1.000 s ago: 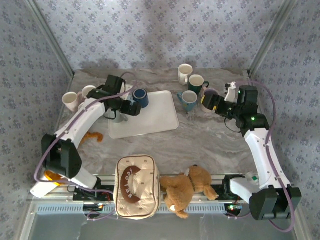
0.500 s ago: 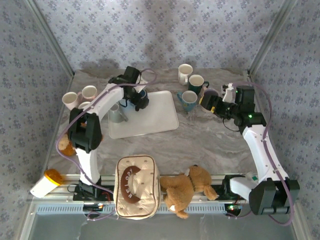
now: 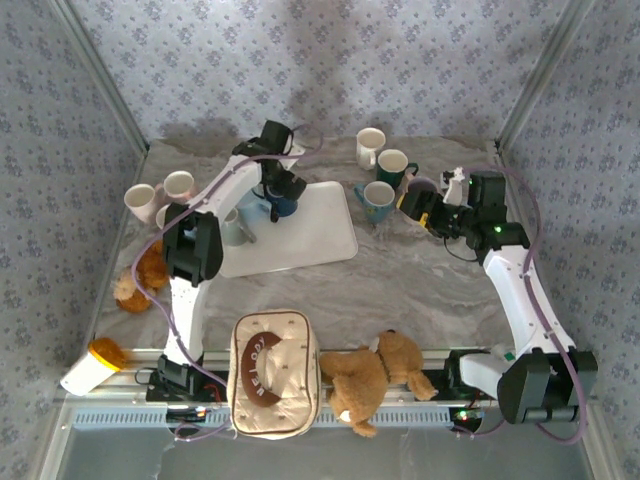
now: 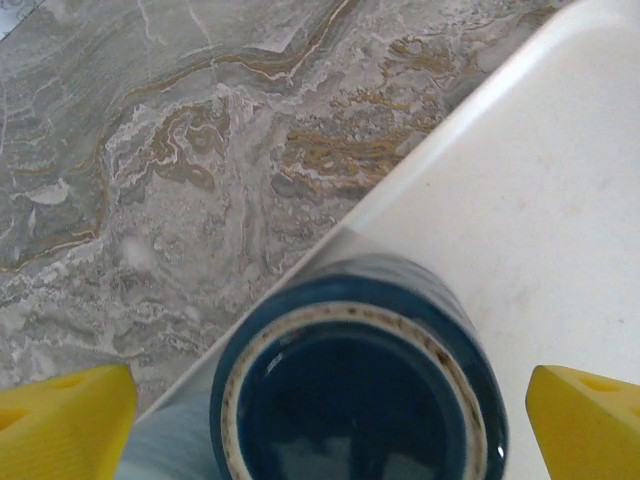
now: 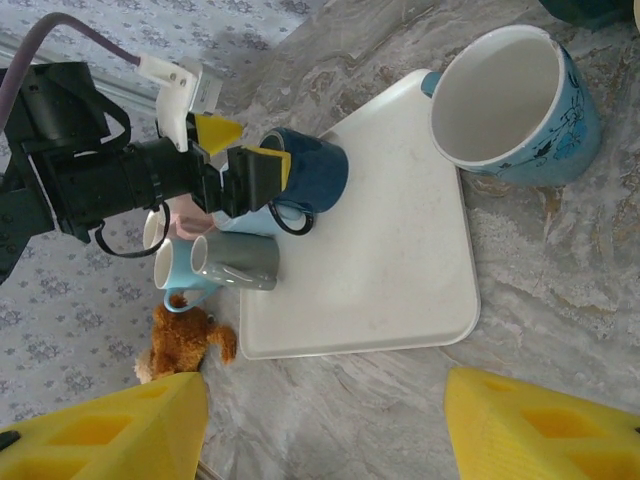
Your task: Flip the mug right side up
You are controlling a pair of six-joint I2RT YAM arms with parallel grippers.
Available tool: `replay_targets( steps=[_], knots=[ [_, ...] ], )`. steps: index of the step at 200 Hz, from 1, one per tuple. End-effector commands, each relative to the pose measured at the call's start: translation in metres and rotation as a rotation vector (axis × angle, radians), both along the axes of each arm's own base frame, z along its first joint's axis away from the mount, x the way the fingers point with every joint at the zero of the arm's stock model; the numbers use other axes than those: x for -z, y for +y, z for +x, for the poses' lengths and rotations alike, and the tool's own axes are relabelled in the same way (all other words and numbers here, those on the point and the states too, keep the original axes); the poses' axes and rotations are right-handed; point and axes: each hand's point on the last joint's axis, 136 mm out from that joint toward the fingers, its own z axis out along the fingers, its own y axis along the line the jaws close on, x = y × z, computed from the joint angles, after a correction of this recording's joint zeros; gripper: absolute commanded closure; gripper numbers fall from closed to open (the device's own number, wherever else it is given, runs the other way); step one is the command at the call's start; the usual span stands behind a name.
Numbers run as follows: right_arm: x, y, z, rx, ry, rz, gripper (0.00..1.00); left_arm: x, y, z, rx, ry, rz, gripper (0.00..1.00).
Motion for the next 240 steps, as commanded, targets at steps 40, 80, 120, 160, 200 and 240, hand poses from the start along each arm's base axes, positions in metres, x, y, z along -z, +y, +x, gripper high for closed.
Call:
replay_targets(
  steps=[40,80,120,160,200,240],
  knots=[
    [0.001,0.003,-0.010,-0.026,0.023,0.017,0.34,0.019,0.006,-0.004,-0.027,0.079,0.016,0.01],
    [-0.001,0.004,-0.011,-0.039,0.022,0.027,0.33,0.036,0.010,-0.009,-0.046,0.123,0.031,0.01],
    [-0.005,0.003,-0.010,-0.036,0.010,0.025,0.33,0.046,0.013,-0.012,-0.053,0.144,0.048,0.01],
    [-0.008,0.000,-0.011,-0.016,-0.008,0.016,0.34,0.049,0.013,-0.015,-0.044,0.162,0.055,0.06],
    [-0.009,-0.001,-0.010,0.001,-0.008,0.016,0.34,0.040,0.006,-0.020,-0.033,0.174,0.008,0.14],
    [-0.011,-0.006,-0.014,0.039,-0.024,0.003,0.34,0.011,-0.003,-0.032,-0.045,0.175,-0.089,0.19]
  ],
)
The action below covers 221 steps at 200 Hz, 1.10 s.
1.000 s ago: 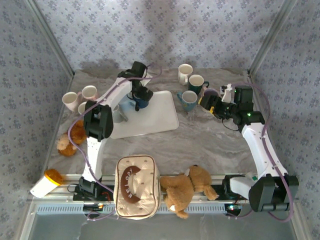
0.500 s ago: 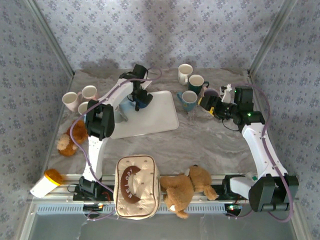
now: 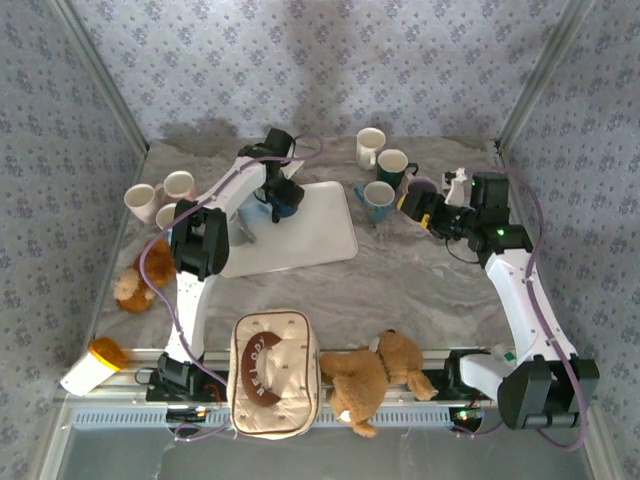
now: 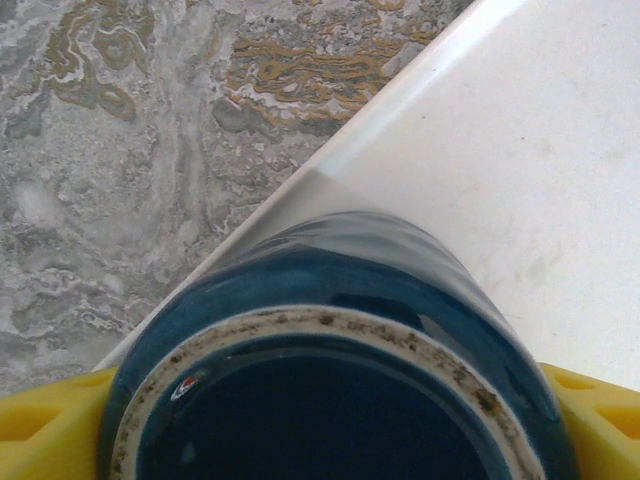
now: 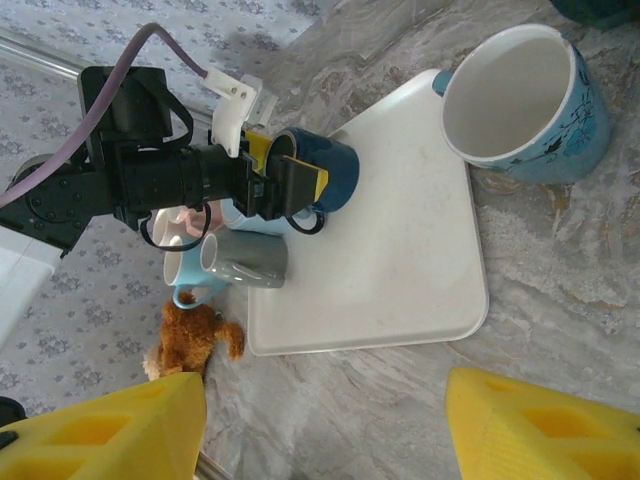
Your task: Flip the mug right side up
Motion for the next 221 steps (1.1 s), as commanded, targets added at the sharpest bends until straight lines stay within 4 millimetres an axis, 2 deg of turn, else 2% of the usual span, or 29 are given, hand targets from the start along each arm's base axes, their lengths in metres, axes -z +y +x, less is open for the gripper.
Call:
replay_targets(
  steps=[1,28,63,68,71,112,175,204,221],
  knots=[
    [-0.003,-0.005,-0.007,0.040,-0.006,-0.002,0.34,-0.031,-0.006,-0.020,-0.016,0.033,-0.091,0.19],
    [-0.003,-0.009,-0.018,0.087,-0.007,0.015,0.34,-0.063,-0.019,-0.032,-0.018,0.021,-0.213,0.23],
    [0.002,-0.012,-0.033,0.131,0.004,0.043,0.35,-0.118,-0.036,-0.053,-0.032,0.011,-0.419,0.25],
    [0.003,-0.011,-0.036,0.131,0.011,0.050,0.35,-0.129,-0.040,-0.055,-0.030,0.004,-0.457,0.25],
    [0.003,-0.010,-0.037,0.131,0.015,0.051,0.35,-0.127,-0.040,-0.060,-0.035,0.019,-0.470,0.25],
    [0.004,-0.003,-0.046,0.116,0.020,0.103,0.36,-0.183,-0.060,-0.090,-0.027,0.036,-0.724,0.28],
    [-0.008,0.016,-0.051,0.016,-0.015,0.184,0.38,-0.237,-0.079,-0.137,-0.013,0.159,-0.993,0.29],
    [-0.018,0.032,-0.056,-0.067,-0.054,0.218,0.40,-0.251,-0.085,-0.155,-0.042,0.286,-1.072,0.31],
    [-0.023,0.039,-0.056,-0.100,-0.079,0.244,0.45,-0.251,-0.090,-0.164,-0.084,0.404,-1.104,0.31]
  ],
)
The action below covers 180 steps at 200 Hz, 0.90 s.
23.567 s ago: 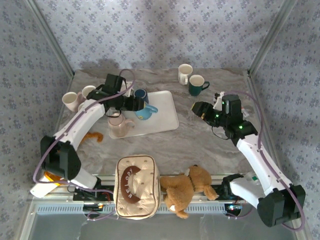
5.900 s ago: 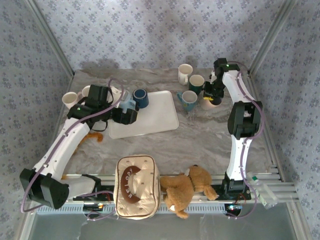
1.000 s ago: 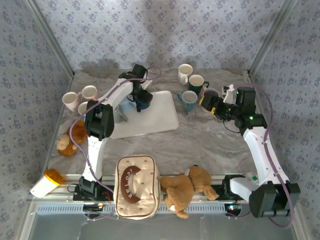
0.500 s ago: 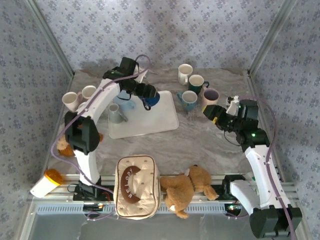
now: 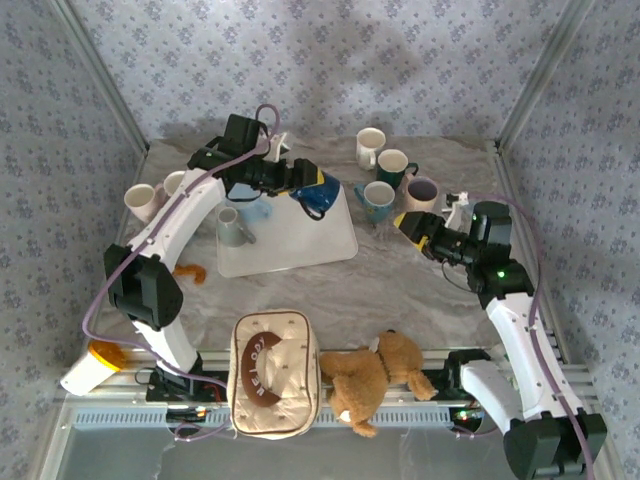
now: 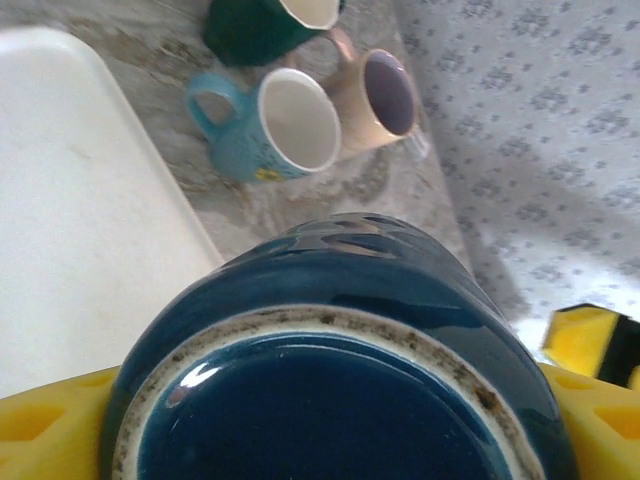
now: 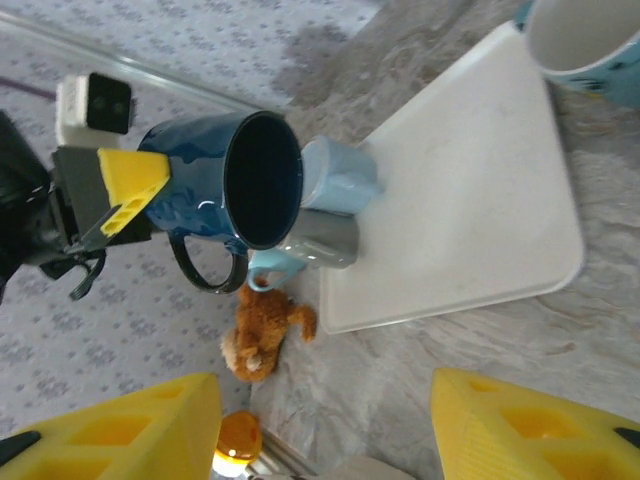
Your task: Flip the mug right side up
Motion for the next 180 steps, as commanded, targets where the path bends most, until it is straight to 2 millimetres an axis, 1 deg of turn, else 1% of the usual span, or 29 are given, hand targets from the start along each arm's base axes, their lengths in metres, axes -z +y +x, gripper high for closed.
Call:
replay_targets(
  steps=[1,13,19,29,49,54,71,132,180],
  knots=[
    [-0.014,0.016,-0.005,-0.078,-0.055,0.061,0.45,-0.055,-0.014,-0.027,0.058,0.079,-0.183,0.31],
    [-0.019,0.021,-0.005,-0.101,-0.074,0.079,0.50,-0.052,-0.018,-0.030,0.066,0.152,-0.206,0.32],
    [-0.020,0.025,-0.005,-0.115,-0.081,0.084,0.50,-0.048,-0.018,-0.034,0.069,0.196,-0.205,0.32],
    [-0.023,0.029,-0.004,-0.130,-0.093,0.087,0.50,-0.046,-0.020,-0.036,0.073,0.219,-0.208,0.33],
    [-0.023,0.037,-0.001,-0.155,-0.095,0.093,0.50,-0.045,-0.022,-0.042,0.067,0.224,-0.207,0.33],
    [-0.023,0.040,0.001,-0.164,-0.095,0.097,0.50,-0.049,-0.023,-0.040,0.069,0.197,-0.220,0.33],
    [-0.024,0.049,0.006,-0.190,-0.099,0.110,0.50,-0.053,-0.024,-0.041,0.061,0.196,-0.237,0.34],
    [-0.037,0.081,0.020,-0.246,-0.149,0.149,0.50,-0.064,-0.029,-0.044,0.067,0.185,-0.255,0.35],
    [-0.045,0.096,0.025,-0.262,-0.203,0.155,0.50,-0.069,-0.029,-0.046,0.065,0.181,-0.256,0.36]
  ],
)
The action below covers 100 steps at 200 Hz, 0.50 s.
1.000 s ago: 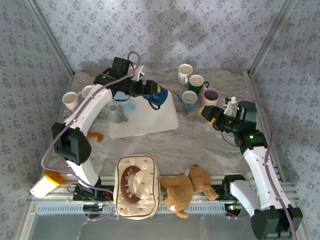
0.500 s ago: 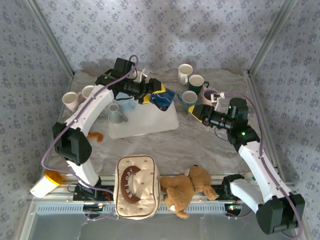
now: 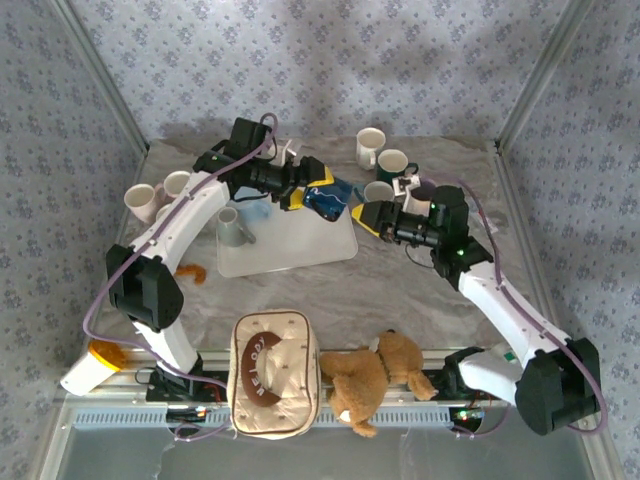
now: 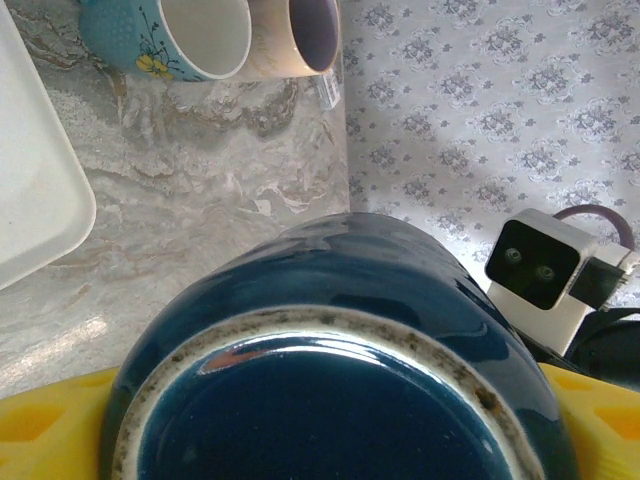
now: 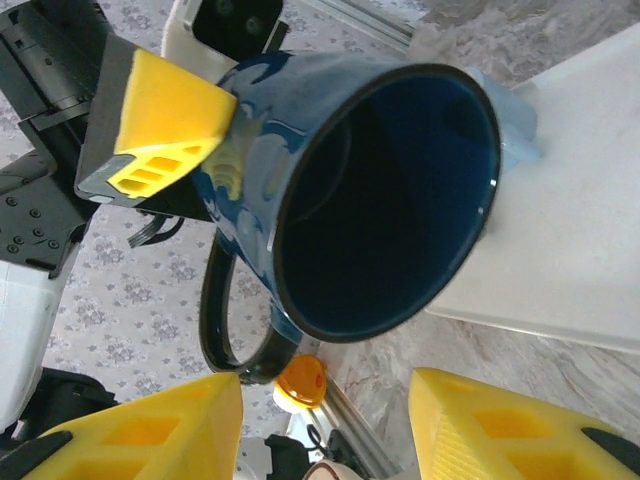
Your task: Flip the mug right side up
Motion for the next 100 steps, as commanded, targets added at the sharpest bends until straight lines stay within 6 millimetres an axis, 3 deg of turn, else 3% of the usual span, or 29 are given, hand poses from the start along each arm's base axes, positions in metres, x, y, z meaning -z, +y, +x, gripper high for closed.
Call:
replay_targets(
  steps=[1,68,100],
  knots=[
    [-0.030,0.006,0.005,0.012,-0.105,0.039,0.50,-0.058,-0.004,-0.017,0.046,-0.121,-0.104,0.36],
    [-0.042,0.016,0.009,0.030,-0.209,0.059,0.54,-0.066,-0.004,-0.021,0.049,-0.126,-0.112,0.36],
    [-0.046,0.023,0.010,0.022,-0.247,0.073,0.60,-0.066,-0.006,-0.024,0.054,-0.121,-0.111,0.36]
  ],
)
